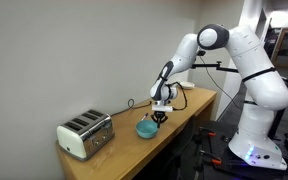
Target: Move the bowl towards the table edge near you
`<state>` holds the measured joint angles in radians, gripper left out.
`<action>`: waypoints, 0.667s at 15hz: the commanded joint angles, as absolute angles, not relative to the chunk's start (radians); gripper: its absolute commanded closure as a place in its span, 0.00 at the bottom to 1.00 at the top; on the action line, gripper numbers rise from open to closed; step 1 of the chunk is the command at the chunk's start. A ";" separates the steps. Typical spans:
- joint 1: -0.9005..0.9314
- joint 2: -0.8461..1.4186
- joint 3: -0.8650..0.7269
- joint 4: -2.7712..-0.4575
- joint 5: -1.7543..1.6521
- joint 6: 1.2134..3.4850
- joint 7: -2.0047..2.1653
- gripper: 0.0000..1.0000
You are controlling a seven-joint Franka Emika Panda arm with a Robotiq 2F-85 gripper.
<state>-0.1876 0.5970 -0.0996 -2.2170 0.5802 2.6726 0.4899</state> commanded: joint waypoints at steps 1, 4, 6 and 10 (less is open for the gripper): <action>-0.180 0.563 -0.098 -2.265 0.592 2.711 0.464 0.71; -0.171 0.546 -0.098 -2.285 0.590 2.744 0.464 0.49; -0.163 0.519 -0.100 -2.313 0.587 2.778 0.464 0.33; -0.170 0.362 -0.071 -2.413 0.583 2.815 0.385 0.05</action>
